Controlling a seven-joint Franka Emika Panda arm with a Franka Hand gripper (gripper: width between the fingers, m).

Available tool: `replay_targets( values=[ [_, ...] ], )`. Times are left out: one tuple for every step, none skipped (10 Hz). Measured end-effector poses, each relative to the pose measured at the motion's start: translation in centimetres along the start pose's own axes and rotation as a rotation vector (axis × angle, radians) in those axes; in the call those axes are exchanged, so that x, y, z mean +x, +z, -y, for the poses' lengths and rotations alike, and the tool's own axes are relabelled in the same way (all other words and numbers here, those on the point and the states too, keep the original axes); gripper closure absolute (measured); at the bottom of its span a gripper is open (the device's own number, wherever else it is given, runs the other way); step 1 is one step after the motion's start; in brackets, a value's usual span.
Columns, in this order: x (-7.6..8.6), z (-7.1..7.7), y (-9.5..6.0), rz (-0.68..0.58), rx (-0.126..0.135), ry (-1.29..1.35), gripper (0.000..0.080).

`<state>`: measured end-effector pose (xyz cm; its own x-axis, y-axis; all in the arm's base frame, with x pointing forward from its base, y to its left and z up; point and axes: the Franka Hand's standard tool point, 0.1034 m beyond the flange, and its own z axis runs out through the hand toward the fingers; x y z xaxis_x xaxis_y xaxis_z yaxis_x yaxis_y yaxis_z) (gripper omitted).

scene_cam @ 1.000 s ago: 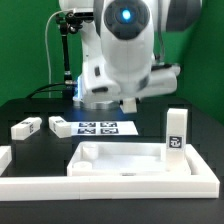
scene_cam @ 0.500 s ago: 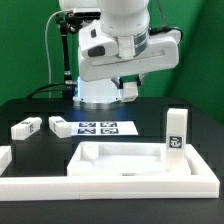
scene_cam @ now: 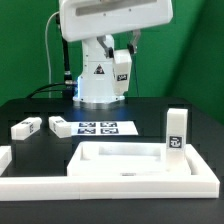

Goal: Assemble desk

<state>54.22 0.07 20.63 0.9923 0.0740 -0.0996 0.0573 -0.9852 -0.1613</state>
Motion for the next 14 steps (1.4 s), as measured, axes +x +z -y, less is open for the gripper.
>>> replay_targets(
  values=[
    [0.2,-0.3,0.0,-0.072,-0.014,0.006,0.0509],
    [0.2,-0.5,-0.1,-0.133,-0.024,0.012,0.0509],
    [0.5,-0.8,-0.1,-0.193,-0.033,0.019,0.0509],
    [1.0,-1.2,-0.2,-0.257,-0.031,0.012,0.0509],
    [2.7,-1.7,-1.1,-0.31,0.018,-0.002,0.0509],
    [5.0,-2.7,-2.2,-0.431,0.028,-0.006,0.0509],
    [5.9,-2.7,-3.0,-0.5,0.032,-0.007,0.0509],
    [6.6,-3.1,-4.0,-0.543,0.016,-0.017,0.0509],
    [6.7,-4.3,-4.3,-0.633,-0.041,-0.021,0.0509],
    [6.1,-4.8,-3.8,-0.671,-0.074,-0.022,0.0509],
    [6.0,-4.8,-3.6,-0.668,-0.085,-0.035,0.0509],
    [4.7,-6.8,-2.1,-0.693,-0.204,-0.064,0.0509],
    [4.4,-6.9,-1.1,-0.656,-0.176,-0.064,0.0509],
    [5.5,-7.2,-2.4,-0.664,-0.166,-0.083,0.0509]
  ],
)
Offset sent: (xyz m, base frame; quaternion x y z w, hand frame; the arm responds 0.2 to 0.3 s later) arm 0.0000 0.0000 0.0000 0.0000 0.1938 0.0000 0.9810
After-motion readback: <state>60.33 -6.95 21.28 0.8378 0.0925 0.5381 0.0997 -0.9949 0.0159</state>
